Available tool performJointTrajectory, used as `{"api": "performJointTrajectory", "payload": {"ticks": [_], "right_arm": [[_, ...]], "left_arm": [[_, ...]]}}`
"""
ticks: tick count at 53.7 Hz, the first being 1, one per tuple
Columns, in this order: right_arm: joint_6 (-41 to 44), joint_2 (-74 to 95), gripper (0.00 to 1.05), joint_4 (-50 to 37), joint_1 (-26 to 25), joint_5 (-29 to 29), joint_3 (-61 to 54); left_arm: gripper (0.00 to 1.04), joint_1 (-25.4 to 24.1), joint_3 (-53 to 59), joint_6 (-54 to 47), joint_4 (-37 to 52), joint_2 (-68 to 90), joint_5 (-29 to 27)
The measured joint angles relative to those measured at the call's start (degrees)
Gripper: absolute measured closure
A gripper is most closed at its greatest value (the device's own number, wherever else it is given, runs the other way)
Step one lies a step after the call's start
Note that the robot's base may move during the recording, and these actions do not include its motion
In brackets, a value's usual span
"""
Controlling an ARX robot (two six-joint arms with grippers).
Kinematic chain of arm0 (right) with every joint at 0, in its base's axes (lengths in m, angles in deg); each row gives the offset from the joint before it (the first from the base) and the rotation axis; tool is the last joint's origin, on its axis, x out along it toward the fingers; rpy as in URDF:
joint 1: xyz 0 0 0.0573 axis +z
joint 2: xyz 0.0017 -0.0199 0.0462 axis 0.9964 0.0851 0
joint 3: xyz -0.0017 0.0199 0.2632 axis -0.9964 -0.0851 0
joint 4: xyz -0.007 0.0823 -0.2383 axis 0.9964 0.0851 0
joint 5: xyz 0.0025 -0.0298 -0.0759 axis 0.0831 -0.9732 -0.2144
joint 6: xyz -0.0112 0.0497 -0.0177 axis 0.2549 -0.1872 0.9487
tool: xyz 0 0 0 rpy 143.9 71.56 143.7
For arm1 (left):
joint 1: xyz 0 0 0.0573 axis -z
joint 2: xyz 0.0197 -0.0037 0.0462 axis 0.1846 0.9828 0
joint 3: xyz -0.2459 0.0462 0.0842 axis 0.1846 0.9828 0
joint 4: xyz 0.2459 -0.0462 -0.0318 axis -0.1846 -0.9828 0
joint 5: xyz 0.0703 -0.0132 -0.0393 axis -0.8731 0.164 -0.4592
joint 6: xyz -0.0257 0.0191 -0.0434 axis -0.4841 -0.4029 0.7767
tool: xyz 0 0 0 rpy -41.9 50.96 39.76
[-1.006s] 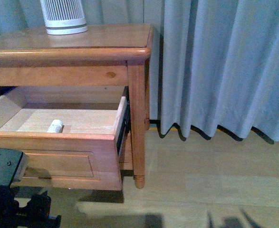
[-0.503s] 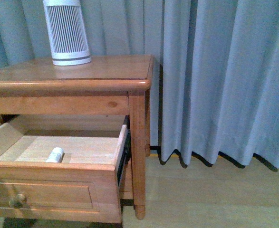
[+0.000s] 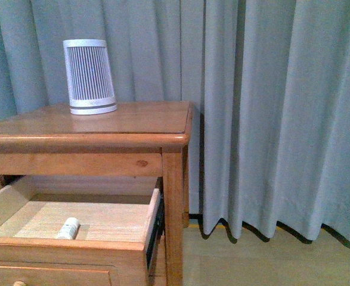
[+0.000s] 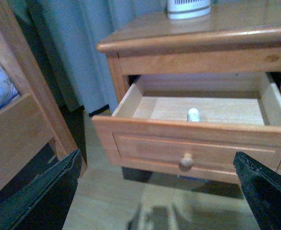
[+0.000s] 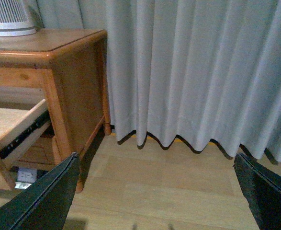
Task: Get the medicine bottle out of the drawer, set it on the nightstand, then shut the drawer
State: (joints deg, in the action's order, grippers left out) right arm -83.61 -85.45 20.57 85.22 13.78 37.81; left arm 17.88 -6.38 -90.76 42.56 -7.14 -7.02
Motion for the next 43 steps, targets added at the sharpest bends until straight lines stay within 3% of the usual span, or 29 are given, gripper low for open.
{"api": "performJointTrajectory", "payload": {"ticks": [12,17,20,31,35,40,43], "right_arm": [[0.0,0.0,0.07,0.0,0.0,0.0,0.0],[0.0,0.0,0.07,0.0,0.0,0.0,0.0],[0.02,0.0,0.07,0.0,0.0,-0.04,0.0],[0.0,0.0,0.07,0.0,0.0,0.0,0.0],[0.0,0.0,0.07,0.0,0.0,0.0,0.0],[0.0,0.0,0.07,0.0,0.0,0.0,0.0],[0.0,0.0,0.07,0.0,0.0,0.0,0.0]], "left_arm": [[0.08,-3.32,2.78,0.11,1.03,-3.63,4.83],[0.23,-9.11,3.43,3.02,1.77,-7.37,16.33],[0.34,-12.52,3.43,4.0,1.57,-8.92,20.41],[0.71,-19.15,3.43,5.14,0.04,-10.29,27.45],[0.85,-25.24,3.43,5.18,-0.66,-10.97,34.64],[1.02,-27.93,3.43,5.42,-0.7,-11.1,35.43],[1.02,-28.04,3.43,5.49,-0.72,-11.1,35.8]]}}
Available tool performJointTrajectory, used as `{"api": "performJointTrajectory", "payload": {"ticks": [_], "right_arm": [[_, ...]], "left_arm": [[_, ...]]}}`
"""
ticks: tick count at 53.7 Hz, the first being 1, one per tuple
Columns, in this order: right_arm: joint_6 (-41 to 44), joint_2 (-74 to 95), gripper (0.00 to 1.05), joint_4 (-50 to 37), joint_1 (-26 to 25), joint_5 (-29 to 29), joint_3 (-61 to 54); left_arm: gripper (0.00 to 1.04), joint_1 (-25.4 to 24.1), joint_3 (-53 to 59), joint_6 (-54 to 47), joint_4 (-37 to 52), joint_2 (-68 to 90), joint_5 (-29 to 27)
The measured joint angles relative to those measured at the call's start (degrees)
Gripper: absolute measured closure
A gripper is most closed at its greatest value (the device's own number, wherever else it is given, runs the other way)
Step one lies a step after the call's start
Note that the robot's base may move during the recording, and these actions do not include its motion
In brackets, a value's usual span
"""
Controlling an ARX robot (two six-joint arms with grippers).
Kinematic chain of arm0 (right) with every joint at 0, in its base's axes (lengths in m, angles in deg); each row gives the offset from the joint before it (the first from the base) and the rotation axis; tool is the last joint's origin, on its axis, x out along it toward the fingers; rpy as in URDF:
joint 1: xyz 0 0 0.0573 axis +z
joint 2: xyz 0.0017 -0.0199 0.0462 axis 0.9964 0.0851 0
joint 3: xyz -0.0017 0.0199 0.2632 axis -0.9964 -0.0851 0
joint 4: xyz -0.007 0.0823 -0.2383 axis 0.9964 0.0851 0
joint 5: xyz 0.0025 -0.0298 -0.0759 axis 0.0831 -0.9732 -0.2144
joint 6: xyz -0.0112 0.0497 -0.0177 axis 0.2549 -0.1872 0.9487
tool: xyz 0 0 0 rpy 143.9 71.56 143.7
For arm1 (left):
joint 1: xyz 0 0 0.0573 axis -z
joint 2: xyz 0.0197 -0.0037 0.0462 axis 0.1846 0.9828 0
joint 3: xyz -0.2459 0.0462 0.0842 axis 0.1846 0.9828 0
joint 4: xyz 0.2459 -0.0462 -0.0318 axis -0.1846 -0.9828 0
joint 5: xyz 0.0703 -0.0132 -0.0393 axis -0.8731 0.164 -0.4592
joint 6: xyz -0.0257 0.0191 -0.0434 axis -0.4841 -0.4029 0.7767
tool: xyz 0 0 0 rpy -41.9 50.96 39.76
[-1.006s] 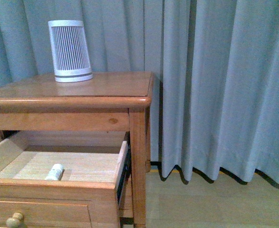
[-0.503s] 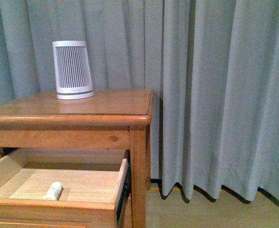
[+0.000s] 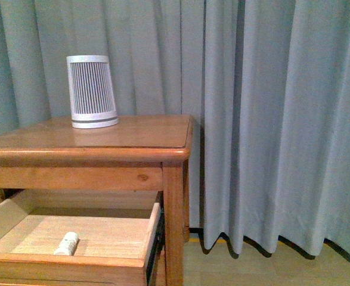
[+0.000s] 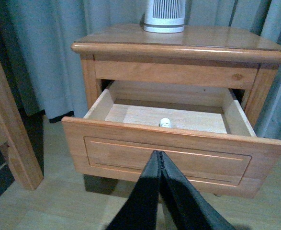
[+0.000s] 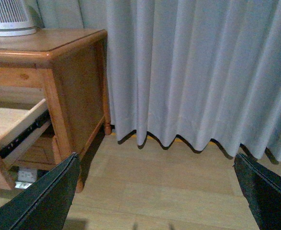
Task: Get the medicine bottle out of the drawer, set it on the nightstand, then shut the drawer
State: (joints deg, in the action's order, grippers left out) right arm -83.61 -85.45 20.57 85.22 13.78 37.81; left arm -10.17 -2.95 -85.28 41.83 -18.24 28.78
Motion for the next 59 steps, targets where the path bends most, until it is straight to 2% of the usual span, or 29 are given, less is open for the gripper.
{"api": "performJointTrajectory", "payload": {"ticks": [20,29,34,46,47,59], "right_arm": [[0.0,0.0,0.07,0.0,0.0,0.0,0.0],[0.0,0.0,0.07,0.0,0.0,-0.17,0.0],[0.0,0.0,0.07,0.0,0.0,-0.11,0.0],[0.0,0.0,0.07,0.0,0.0,-0.17,0.0],[0.0,0.0,0.07,0.0,0.0,-0.13,0.0],[0.02,-0.09,0.07,-0.04,-0.07,-0.02,0.0]], "left_arm": [[1.02,-0.11,0.0,0.02,0.0,0.0,0.07],[0.73,-0.13,0.0,0.07,-0.02,0.0,0.26],[0.5,-0.13,0.0,0.07,-0.04,0.0,0.26],[0.08,-0.13,0.0,0.07,-0.11,-0.09,0.22],[0.06,-0.13,0.0,0.02,-0.11,-0.09,0.24],[0.07,-0.11,0.0,0.07,-0.17,-0.22,0.15]]}}
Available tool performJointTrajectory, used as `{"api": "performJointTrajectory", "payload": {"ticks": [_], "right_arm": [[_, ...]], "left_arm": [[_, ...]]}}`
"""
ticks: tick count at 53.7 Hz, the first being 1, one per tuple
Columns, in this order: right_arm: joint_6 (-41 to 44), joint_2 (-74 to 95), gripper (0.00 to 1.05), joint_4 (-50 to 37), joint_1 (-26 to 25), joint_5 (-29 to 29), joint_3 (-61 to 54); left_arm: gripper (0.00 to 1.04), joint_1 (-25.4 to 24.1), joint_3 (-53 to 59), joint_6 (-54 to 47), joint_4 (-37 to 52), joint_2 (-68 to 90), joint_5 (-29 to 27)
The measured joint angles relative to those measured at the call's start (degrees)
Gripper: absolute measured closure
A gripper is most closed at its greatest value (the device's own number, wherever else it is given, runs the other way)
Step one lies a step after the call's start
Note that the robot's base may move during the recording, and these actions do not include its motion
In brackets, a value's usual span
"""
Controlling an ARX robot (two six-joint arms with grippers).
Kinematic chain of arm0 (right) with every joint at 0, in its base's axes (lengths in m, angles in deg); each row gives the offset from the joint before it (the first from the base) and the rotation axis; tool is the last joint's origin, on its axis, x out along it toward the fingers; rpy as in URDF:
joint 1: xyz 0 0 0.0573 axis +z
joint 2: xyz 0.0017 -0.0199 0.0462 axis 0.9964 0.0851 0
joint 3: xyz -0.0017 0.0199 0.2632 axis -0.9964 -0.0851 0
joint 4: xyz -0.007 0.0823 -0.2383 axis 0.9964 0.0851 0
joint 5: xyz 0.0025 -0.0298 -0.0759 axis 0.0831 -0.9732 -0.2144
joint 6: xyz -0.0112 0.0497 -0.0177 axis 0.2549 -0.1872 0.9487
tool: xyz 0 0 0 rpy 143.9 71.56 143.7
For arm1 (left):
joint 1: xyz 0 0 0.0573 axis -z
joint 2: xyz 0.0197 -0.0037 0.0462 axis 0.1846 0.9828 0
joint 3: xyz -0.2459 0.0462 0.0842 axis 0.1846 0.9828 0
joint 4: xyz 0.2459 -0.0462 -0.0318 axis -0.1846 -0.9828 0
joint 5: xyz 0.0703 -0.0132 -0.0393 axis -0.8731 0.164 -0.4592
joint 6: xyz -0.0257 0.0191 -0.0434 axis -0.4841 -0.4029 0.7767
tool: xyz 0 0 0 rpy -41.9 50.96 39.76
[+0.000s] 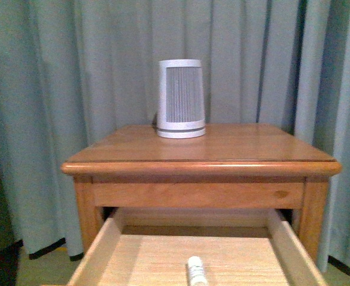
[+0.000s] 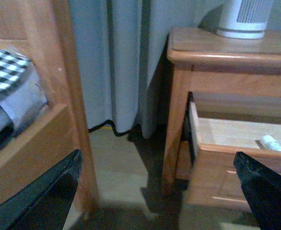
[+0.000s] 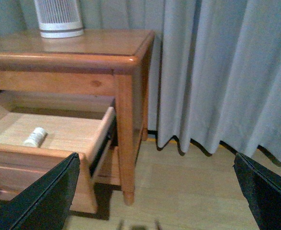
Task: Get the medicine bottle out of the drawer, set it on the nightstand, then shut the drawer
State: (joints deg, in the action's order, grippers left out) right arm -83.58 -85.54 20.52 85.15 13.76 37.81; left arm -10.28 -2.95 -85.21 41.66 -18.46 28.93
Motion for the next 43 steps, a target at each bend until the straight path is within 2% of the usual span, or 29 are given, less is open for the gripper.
{"api": "performJointTrajectory", "payload": {"ticks": [5,8,10,13,19,23,28,36,43], "right_arm": [[0.0,0.07,0.07,0.02,0.0,0.28,0.0],[-2.47,3.34,0.07,4.04,2.16,-7.3,1.6],[-3.65,8.44,0.07,3.28,3.37,-12.35,2.95],[-4.98,16.94,0.07,-1.27,3.98,-14.58,5.33],[-6.8,37.03,0.07,-10.97,5.09,-13.62,15.34],[-7.76,50.45,0.07,-11.72,5.49,-11.98,24.26],[-8.98,64.74,0.07,-8.48,5.79,-10.19,34.27],[-12.96,82.47,0.07,-1.18,7.54,-11.34,47.12],[-15.74,92.76,0.07,-0.85,10.23,-12.94,53.48]], "left_arm": [[0.07,-0.02,0.0,0.0,-0.07,-0.02,-0.31],[0.07,-0.02,0.0,0.0,-0.09,0.02,-0.11],[0.07,-0.02,0.0,0.0,-0.07,-0.04,-0.2],[0.07,-0.04,0.0,0.0,-0.09,-0.04,-0.2],[0.07,-0.04,0.0,0.0,-0.07,-0.04,-0.09],[0.07,-0.04,0.0,0.0,-0.07,-0.04,-0.09],[0.07,-0.04,0.0,0.0,-0.07,-0.04,-0.09],[0.07,-0.04,0.0,0.0,-0.09,-0.04,-0.09],[0.07,-0.04,0.0,0.0,-0.07,-0.04,-0.09]]}}
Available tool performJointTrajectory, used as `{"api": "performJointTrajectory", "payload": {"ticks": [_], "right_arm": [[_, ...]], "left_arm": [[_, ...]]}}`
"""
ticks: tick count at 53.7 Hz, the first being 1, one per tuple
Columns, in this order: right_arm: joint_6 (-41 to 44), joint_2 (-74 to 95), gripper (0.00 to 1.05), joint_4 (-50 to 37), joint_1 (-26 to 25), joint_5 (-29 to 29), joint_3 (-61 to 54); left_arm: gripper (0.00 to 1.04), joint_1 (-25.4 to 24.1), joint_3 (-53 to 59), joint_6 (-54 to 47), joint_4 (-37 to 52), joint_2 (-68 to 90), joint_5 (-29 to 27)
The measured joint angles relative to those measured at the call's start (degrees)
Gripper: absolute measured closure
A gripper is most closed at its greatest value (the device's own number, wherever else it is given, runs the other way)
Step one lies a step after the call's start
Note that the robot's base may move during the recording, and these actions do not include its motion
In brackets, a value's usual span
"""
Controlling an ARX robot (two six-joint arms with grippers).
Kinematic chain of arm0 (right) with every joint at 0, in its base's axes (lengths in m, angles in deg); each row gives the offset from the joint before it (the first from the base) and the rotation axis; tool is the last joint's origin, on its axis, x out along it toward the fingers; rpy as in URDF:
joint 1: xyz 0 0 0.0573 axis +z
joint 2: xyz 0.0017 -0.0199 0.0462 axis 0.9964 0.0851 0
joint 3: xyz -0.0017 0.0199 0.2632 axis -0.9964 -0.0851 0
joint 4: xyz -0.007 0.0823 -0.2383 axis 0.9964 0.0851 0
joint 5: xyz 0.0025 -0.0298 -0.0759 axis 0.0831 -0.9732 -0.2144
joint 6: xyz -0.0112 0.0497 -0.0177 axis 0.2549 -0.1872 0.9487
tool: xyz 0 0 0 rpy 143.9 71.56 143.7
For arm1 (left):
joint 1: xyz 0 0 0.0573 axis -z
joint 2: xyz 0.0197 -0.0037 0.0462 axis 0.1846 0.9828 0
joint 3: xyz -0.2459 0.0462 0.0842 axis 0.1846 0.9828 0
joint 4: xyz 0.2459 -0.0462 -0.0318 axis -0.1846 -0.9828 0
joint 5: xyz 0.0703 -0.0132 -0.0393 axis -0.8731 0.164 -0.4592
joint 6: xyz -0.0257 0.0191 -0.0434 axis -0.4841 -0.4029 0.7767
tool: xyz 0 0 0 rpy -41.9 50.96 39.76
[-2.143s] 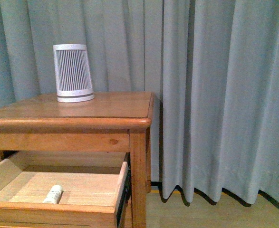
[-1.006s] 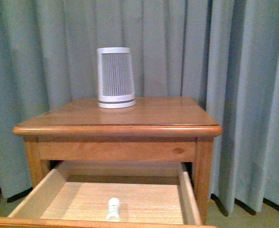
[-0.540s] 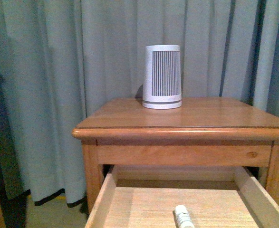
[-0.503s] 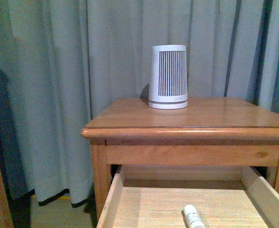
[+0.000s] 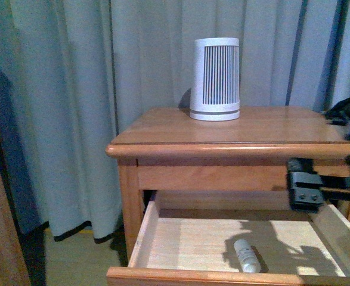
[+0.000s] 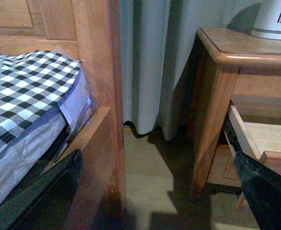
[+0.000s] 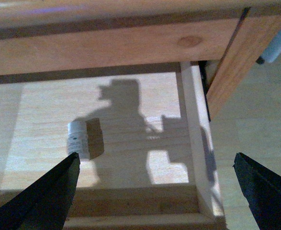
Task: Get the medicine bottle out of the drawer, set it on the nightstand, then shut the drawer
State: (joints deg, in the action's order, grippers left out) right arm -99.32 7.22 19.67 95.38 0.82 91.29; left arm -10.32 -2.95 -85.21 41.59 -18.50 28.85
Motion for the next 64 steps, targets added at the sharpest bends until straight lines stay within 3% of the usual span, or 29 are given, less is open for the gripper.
{"api": "performJointTrajectory", "payload": {"ticks": [15,56,64], "right_arm": [[-4.7,13.29,0.07,-1.77,5.27,-3.28,7.06],[-8.79,35.71,0.07,-3.56,9.55,-6.43,21.62],[-9.03,36.33,0.29,-2.69,9.75,-7.43,22.45]], "left_arm": [[0.07,0.0,0.0,0.0,0.0,0.0,0.0],[0.07,0.0,0.0,0.0,0.0,0.0,0.0],[0.07,0.0,0.0,0.0,0.0,0.0,0.0]]}}
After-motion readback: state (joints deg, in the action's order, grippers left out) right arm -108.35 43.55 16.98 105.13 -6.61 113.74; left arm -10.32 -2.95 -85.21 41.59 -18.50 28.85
